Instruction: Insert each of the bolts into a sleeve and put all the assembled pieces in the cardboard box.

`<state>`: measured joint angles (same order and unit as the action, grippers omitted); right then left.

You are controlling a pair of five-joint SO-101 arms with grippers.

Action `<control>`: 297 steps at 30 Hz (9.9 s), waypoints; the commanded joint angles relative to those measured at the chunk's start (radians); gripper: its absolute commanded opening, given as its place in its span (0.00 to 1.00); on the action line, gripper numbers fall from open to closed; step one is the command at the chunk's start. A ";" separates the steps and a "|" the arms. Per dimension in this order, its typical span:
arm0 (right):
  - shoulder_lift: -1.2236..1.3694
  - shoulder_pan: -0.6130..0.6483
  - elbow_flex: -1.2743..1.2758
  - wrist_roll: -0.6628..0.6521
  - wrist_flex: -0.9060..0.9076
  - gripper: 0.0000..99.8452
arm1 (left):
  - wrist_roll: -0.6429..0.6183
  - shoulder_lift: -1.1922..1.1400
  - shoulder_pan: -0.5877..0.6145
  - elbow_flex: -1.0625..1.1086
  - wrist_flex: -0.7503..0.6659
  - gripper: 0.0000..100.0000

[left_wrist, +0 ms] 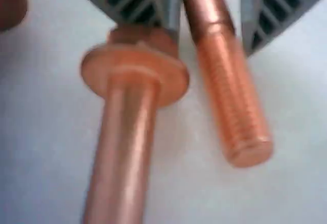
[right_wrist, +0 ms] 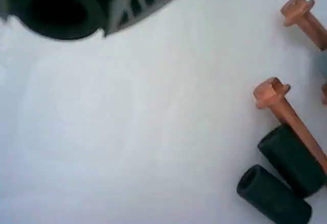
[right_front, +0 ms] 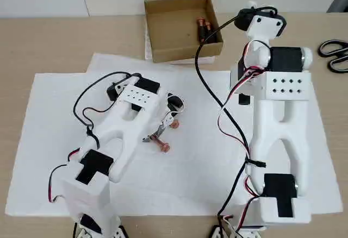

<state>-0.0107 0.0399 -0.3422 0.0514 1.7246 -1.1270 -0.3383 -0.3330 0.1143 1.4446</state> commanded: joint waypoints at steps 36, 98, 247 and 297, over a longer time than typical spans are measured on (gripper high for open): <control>0.010 -0.008 -0.005 0.000 0.012 0.00 | 0.647 0.402 0.264 -0.183 0.201 0.01; 0.008 -0.008 -0.005 0.000 0.013 0.00 | 2.015 0.491 0.193 0.166 -0.180 0.11; 0.010 -0.002 -0.006 0.028 0.012 0.00 | 1.082 0.480 0.279 0.479 -0.351 0.13; 0.012 -0.008 -0.006 0.029 0.012 0.00 | 1.073 0.262 0.276 0.275 -0.244 0.02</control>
<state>0.0123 0.0368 -0.3422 0.0713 1.7246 -0.0499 -0.0790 -0.0552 0.4258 1.1914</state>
